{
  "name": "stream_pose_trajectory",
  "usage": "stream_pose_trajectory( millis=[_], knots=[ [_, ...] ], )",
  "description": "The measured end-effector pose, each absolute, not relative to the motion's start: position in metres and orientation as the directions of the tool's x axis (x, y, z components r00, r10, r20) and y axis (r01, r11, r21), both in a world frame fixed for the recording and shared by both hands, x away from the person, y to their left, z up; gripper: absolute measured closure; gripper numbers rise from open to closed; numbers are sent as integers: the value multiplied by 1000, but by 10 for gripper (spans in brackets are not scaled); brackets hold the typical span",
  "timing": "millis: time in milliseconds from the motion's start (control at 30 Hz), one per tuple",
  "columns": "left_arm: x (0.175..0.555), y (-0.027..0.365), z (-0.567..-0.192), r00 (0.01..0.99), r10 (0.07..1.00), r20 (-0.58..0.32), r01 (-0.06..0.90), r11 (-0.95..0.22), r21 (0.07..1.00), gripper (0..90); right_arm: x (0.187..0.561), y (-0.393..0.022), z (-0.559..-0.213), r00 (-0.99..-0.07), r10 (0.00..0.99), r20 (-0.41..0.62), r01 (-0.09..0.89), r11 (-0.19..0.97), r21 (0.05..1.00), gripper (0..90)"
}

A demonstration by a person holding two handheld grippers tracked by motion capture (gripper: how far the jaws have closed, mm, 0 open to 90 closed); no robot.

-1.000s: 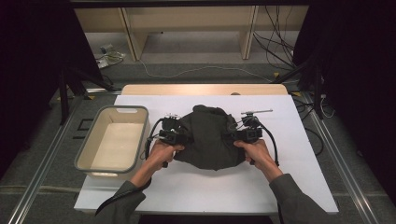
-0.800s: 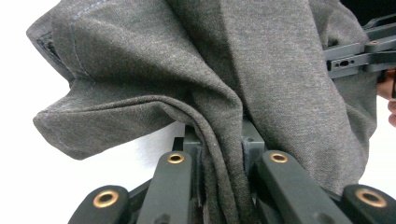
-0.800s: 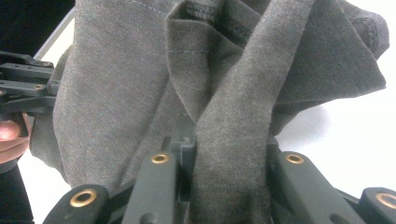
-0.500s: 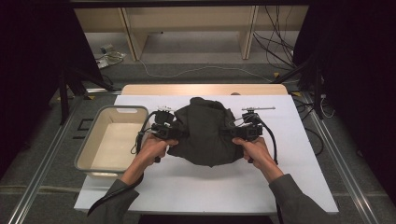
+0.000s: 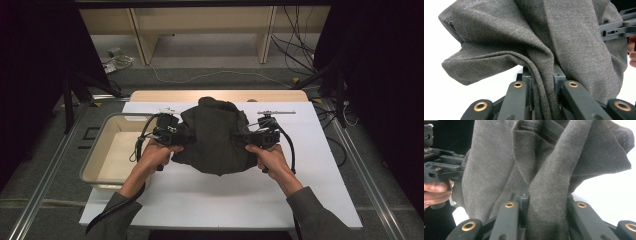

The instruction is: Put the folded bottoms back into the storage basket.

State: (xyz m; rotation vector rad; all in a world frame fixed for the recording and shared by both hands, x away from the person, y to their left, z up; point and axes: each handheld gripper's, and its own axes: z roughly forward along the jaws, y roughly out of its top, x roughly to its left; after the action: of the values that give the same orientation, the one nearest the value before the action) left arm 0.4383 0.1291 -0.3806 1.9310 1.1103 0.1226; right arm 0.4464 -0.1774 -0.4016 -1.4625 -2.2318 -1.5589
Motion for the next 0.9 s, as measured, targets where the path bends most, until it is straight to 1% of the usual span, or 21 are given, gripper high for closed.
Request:
stream_pose_trajectory(
  millis=[133, 567, 667, 900],
  knots=[
    [438, 135, -378, 591, 739, -324, 656, -207, 726, 790, 445, -173, -398, -561, 652, 510, 700, 45, 713, 708],
    [434, 155, -363, 603, 744, -288, 632, -224, 742, 789, 446, -153, -387, -592, 634, 498, 680, 62, 730, 708],
    [434, 159, -360, 597, 746, -296, 630, -207, 749, 789, 448, -150, -385, -595, 631, 499, 678, 60, 733, 708],
    [434, 173, -353, 606, 742, -287, 620, -214, 755, 788, 449, -138, -379, -609, 623, 490, 665, 64, 744, 708]
  ],
)
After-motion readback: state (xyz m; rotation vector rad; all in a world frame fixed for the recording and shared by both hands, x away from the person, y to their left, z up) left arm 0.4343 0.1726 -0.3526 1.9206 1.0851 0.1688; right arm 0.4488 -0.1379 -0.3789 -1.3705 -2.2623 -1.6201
